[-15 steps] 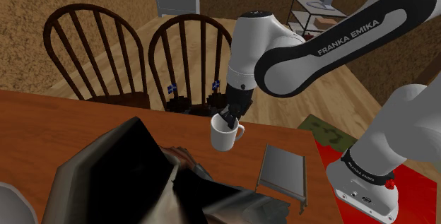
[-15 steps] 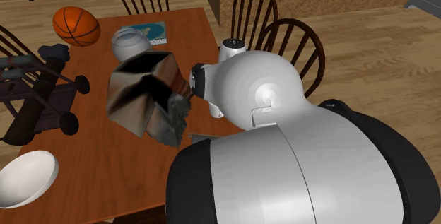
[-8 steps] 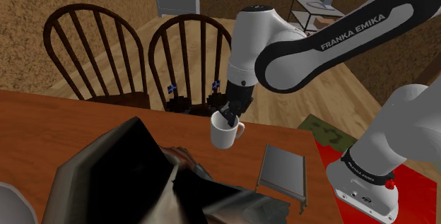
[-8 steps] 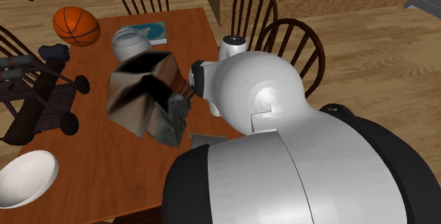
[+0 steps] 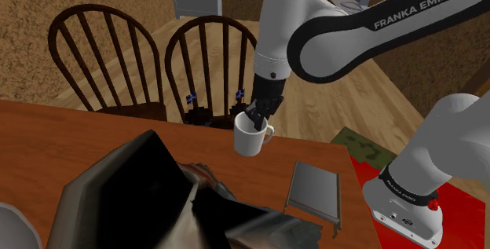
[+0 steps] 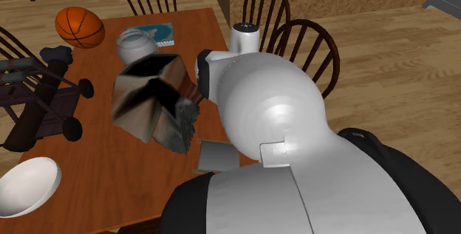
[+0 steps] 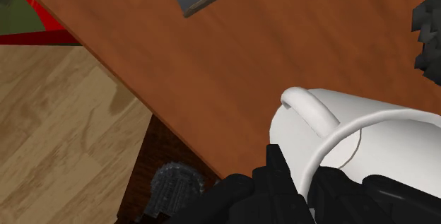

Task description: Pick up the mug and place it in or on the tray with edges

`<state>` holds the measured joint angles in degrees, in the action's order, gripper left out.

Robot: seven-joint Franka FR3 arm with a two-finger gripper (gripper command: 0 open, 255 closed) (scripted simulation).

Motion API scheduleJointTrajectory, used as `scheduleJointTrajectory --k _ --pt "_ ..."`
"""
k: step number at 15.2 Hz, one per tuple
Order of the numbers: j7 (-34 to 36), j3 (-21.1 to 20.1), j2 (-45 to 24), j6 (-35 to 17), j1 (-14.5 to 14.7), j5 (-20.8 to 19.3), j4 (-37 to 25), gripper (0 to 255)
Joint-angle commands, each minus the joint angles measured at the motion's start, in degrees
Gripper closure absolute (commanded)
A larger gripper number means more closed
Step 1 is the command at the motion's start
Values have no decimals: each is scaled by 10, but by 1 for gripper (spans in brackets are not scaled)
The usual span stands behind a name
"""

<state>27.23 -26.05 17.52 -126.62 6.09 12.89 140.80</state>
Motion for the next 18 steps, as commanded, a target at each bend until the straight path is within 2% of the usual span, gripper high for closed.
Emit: scheduleJointTrajectory --k 1,12,18 --pt "-1 2 9 16 1 1 -7 255" --pt "-1 17 43 108 0 0 -65 255" --pt "-8 35 194 156 42 44 36 255"
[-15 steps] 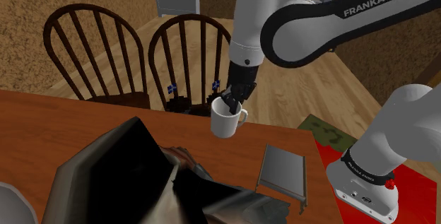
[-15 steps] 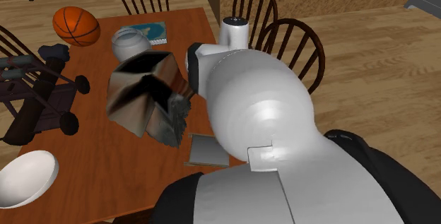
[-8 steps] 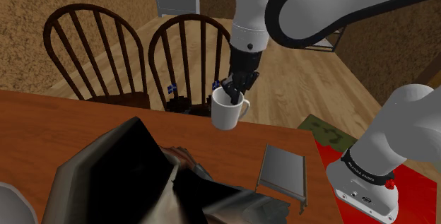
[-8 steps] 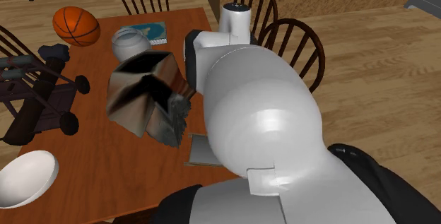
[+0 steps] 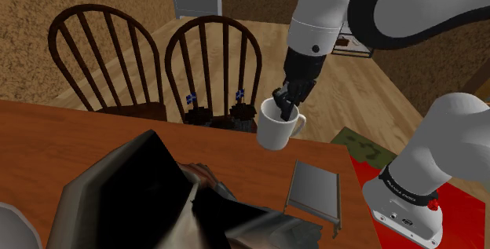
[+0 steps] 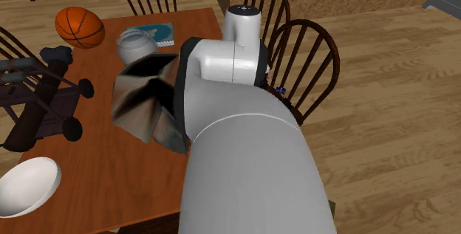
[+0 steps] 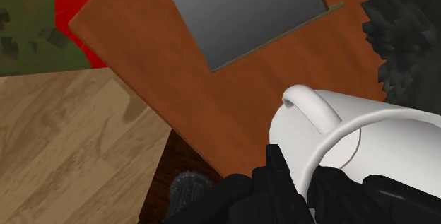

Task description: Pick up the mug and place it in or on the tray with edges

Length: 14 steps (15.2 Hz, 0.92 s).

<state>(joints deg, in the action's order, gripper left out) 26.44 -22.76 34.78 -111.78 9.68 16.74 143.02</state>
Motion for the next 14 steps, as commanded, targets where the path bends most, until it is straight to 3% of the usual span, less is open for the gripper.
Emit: scheduleJointTrajectory --k 1,11,14 --pt "1 5 48 19 14 11 29 255" --pt "47 26 314 176 103 45 140 255" --pt "47 21 317 163 107 51 156 255"
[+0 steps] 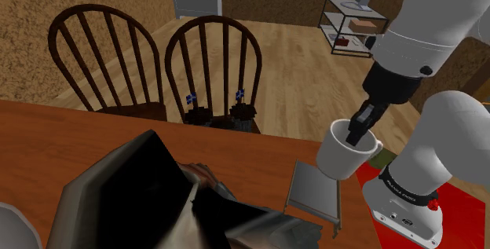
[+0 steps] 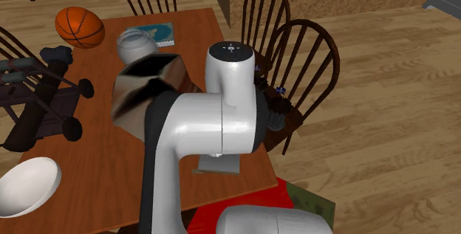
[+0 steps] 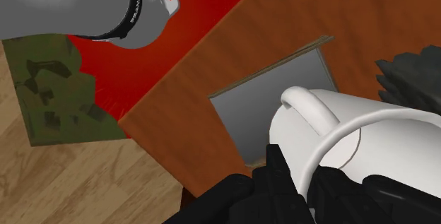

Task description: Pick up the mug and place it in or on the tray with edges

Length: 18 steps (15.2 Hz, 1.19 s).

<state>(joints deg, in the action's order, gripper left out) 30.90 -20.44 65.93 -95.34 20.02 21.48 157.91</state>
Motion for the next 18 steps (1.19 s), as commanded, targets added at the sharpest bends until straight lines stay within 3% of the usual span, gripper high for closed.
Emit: scheduleJointTrajectory --k 1,15,18 --pt "2 -5 7 -8 5 6 15 255" --pt "-4 -55 3 -116 33 59 122 255" --pt "-4 -55 3 -116 33 59 122 255"
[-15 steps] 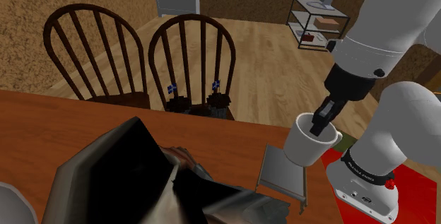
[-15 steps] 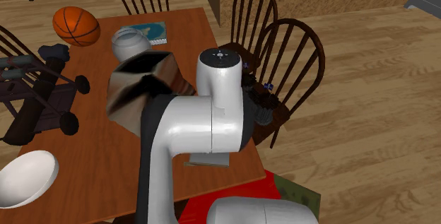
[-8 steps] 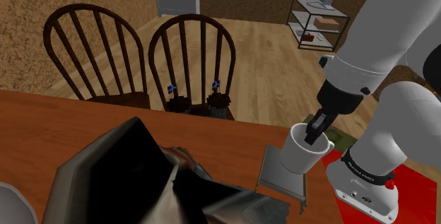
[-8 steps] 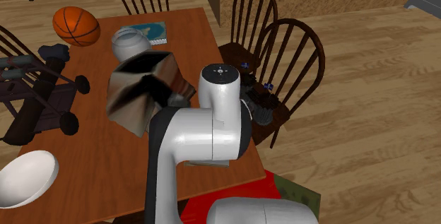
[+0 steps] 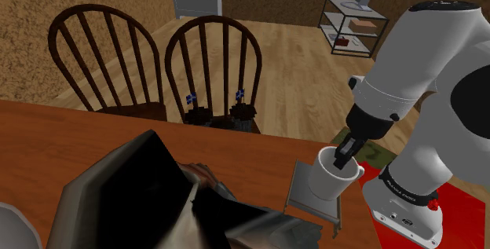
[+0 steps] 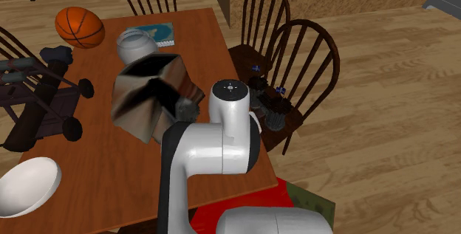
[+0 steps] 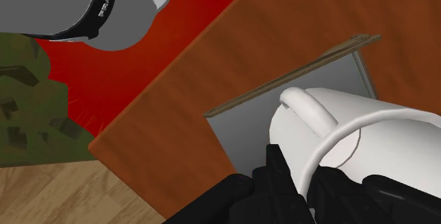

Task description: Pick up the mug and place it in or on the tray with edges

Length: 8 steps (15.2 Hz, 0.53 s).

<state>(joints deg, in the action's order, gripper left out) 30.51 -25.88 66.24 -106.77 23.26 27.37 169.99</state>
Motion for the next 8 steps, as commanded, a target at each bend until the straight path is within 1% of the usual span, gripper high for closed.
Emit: scheduleJointTrajectory --k 1,5,6,8 --pt "0 0 0 -1 0 1 1 255" --pt "0 0 0 -1 0 1 1 255" --pt "0 0 0 -1 0 1 1 0" --pt "0 0 0 -1 0 1 1 0"
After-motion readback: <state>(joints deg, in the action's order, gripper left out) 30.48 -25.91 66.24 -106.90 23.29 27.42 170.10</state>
